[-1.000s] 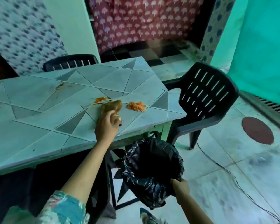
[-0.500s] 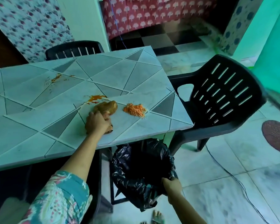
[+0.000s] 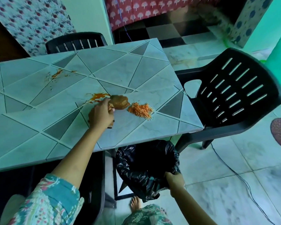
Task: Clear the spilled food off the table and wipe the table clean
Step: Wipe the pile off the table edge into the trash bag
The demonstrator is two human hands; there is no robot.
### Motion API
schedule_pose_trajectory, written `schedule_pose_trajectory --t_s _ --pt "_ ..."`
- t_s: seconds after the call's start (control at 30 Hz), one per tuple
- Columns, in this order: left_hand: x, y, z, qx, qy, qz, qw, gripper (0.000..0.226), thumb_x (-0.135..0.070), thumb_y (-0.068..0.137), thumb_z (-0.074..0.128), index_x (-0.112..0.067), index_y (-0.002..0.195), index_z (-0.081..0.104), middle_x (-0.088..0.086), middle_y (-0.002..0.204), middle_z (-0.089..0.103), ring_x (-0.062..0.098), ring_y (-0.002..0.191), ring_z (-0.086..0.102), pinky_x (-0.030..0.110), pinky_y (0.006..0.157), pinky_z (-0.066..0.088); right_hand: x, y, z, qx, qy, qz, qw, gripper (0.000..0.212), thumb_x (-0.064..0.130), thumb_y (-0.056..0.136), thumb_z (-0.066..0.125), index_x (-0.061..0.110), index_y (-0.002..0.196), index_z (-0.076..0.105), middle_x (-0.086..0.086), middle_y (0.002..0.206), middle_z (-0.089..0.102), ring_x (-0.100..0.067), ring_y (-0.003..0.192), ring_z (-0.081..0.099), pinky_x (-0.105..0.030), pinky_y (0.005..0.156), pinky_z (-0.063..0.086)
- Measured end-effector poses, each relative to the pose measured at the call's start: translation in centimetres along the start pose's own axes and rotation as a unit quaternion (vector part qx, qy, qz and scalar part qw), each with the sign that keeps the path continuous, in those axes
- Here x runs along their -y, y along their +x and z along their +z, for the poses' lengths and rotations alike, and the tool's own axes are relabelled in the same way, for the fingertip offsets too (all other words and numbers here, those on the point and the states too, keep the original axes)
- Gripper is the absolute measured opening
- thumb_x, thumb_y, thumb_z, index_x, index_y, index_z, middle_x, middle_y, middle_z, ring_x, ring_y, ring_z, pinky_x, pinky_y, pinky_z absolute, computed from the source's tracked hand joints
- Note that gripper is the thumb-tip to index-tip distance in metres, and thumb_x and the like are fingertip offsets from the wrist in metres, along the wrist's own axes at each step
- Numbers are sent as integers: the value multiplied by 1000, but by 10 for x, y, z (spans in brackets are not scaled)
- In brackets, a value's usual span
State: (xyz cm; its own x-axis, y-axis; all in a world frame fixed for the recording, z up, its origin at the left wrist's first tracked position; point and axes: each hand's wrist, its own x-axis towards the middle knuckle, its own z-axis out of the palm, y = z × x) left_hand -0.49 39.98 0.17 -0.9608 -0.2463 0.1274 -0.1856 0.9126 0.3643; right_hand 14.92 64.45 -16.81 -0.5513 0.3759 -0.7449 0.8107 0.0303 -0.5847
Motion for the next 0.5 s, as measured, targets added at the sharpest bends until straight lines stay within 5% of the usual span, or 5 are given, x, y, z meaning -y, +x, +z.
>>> schedule_pose_trajectory --t_s 0.17,0.27,0.4,0.5 --pt "-22 38 5 59 -85 98 990 39 -8 84 60 -14 121 51 15 110 64 35 102 59 39 77 48 7 3 15 -8 19 8 1000 18 4 81 54 3 99 56 -9 70 55 -29 68 57 -39 69 52" --pt "-19 58 19 117 -71 114 984 54 -6 85 59 -23 134 46 13 124 61 34 113 55 39 88 48 9 5 21 -14 31 21 999 18 3 81 54 6 99 55 -11 73 58 -30 69 59 -41 68 54" --pt "-14 62 30 184 -89 118 972 57 -8 84 61 -33 133 49 7 124 62 28 111 58 35 90 49 8 4 25 -3 49 21 999 21 3 82 55 5 103 56 -4 65 52 -20 55 50 -30 51 42" --pt "-17 53 31 200 -79 149 965 56 -8 83 61 -34 131 51 5 128 60 28 115 56 34 91 47 9 4 26 -7 59 27 998 22 3 80 56 6 102 57 -6 68 55 -24 62 55 -31 59 45"
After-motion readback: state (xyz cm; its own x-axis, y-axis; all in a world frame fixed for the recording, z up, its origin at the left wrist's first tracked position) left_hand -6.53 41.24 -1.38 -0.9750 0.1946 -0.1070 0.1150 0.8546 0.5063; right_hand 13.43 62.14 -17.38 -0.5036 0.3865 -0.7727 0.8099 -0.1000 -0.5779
